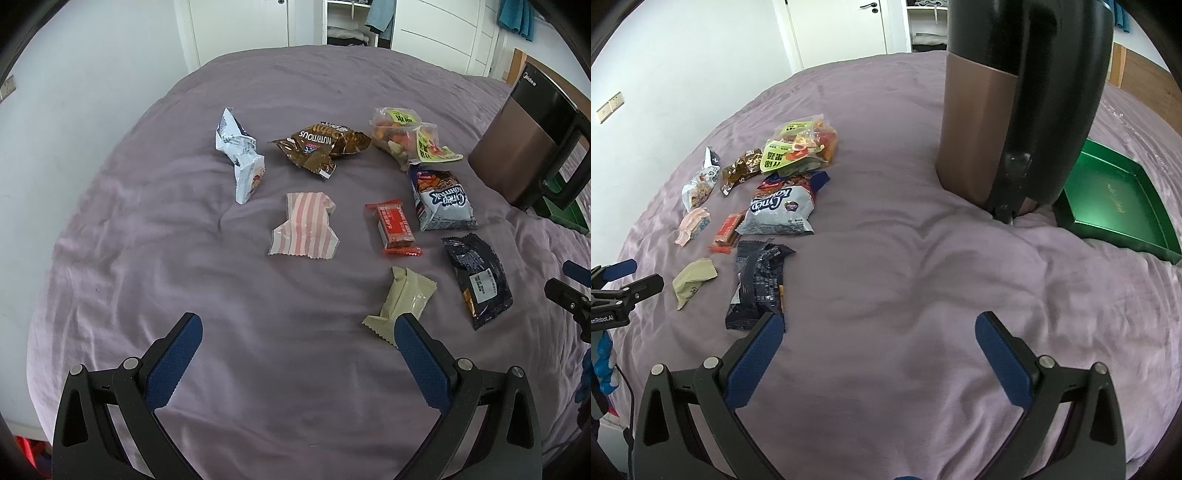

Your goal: Organize snacks

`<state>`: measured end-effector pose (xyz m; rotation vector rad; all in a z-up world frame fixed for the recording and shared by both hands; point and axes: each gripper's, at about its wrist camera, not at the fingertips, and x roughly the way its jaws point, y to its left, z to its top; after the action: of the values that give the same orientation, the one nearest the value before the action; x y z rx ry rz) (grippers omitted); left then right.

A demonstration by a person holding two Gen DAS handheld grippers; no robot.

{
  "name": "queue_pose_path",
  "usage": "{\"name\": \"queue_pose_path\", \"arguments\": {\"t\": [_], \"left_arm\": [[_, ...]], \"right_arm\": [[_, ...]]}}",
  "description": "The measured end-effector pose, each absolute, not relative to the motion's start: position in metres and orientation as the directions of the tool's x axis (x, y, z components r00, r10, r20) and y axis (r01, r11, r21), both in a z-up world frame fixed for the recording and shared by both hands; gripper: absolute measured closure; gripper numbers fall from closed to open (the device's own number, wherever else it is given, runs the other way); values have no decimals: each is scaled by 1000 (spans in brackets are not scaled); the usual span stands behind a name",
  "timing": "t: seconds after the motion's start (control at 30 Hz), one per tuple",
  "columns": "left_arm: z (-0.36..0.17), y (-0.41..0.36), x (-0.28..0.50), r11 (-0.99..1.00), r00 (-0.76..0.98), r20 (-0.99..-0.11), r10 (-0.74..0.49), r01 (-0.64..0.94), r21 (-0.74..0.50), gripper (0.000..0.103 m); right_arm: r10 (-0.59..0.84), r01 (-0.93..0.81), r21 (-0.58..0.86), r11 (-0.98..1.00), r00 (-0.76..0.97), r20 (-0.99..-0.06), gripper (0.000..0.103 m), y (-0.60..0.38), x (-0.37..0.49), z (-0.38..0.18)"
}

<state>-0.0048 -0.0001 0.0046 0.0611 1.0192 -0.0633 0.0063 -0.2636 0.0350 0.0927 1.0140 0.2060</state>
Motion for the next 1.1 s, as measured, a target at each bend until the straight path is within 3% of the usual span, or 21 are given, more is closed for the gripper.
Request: {"name": "queue_pose_path", "arguments": {"t": [1.1], "left_arm": [[5,1,-3,996,524,-851,-29,84,17,1]], "right_arm": [[245,-144,199,969,501,-830,0,-260,5,37]]}}
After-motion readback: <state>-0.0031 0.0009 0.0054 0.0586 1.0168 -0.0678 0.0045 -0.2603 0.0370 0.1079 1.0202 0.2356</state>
